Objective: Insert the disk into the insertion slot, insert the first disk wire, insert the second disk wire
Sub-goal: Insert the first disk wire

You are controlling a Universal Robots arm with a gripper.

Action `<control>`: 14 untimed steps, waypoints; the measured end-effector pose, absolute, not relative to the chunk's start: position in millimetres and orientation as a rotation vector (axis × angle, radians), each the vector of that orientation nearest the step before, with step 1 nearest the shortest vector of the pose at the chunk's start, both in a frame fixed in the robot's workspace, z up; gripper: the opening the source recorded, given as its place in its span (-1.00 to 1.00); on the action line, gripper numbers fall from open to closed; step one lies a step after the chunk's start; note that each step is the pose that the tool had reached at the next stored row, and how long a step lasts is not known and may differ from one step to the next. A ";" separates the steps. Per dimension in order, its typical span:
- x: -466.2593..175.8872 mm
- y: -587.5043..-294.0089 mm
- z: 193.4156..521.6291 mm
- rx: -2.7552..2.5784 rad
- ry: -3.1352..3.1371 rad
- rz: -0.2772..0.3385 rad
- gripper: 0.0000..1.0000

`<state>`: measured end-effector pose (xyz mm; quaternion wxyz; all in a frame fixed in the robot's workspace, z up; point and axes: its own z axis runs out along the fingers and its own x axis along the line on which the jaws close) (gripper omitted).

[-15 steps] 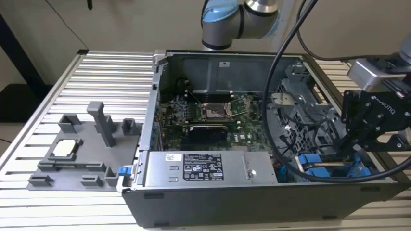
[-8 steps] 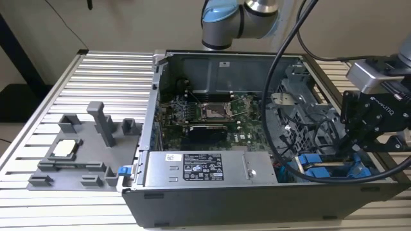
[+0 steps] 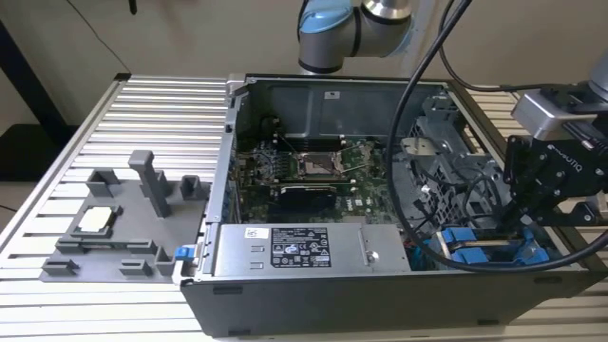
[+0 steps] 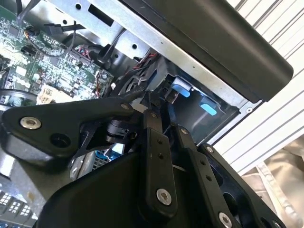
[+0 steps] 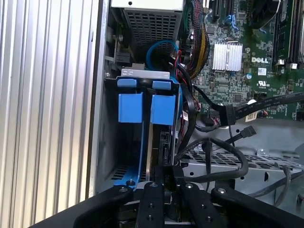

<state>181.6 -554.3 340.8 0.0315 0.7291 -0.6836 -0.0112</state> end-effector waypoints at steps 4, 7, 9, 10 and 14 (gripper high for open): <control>181.6 -554.5 339.7 2.242 -2.112 -0.036 -0.62; 181.6 -555.0 338.8 2.234 -2.120 -0.036 -0.62; 181.6 -555.2 338.1 2.229 -2.126 -0.036 -0.62; 181.6 -555.3 337.3 2.226 -2.129 -0.037 -0.62; 181.6 -555.8 334.3 2.216 -2.139 -0.036 -0.62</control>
